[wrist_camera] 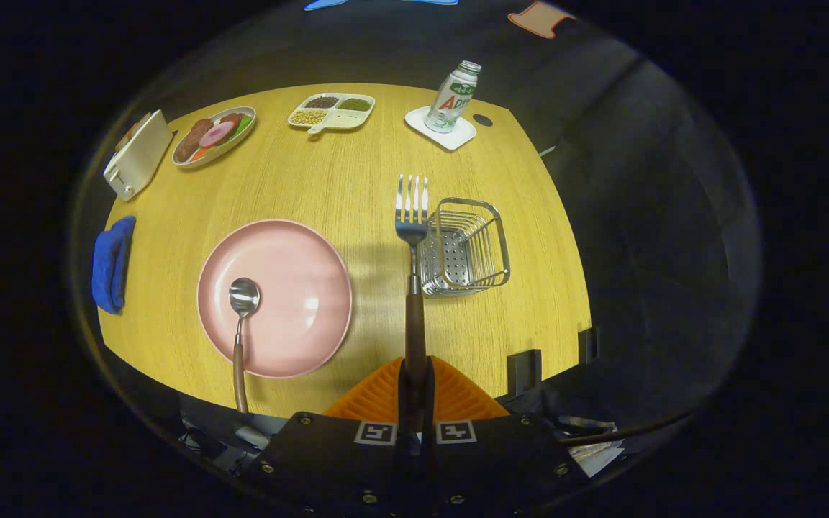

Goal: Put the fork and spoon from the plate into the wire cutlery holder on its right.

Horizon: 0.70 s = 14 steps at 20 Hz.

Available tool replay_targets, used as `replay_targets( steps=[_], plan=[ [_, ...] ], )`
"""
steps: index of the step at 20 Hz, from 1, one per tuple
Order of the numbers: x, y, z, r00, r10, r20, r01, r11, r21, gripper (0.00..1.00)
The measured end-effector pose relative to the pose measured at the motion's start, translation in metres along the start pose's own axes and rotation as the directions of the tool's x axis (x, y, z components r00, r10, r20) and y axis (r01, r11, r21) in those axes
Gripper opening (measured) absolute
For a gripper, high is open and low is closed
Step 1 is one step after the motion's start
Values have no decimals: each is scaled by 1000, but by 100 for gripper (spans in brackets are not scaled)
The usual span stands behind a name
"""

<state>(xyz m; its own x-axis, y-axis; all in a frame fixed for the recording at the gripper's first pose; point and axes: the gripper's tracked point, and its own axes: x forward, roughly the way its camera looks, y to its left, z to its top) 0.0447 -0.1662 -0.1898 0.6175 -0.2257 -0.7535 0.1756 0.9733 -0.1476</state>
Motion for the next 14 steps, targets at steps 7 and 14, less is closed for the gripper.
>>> replay_targets(
  steps=[7, 14],
  plan=[
    [15, -28, -2, 999, -7, -31, 9, 999, 52, 6],
    [34, -39, -10, 997, 6, -71, -2, 998, 61, 6]
  ],
)
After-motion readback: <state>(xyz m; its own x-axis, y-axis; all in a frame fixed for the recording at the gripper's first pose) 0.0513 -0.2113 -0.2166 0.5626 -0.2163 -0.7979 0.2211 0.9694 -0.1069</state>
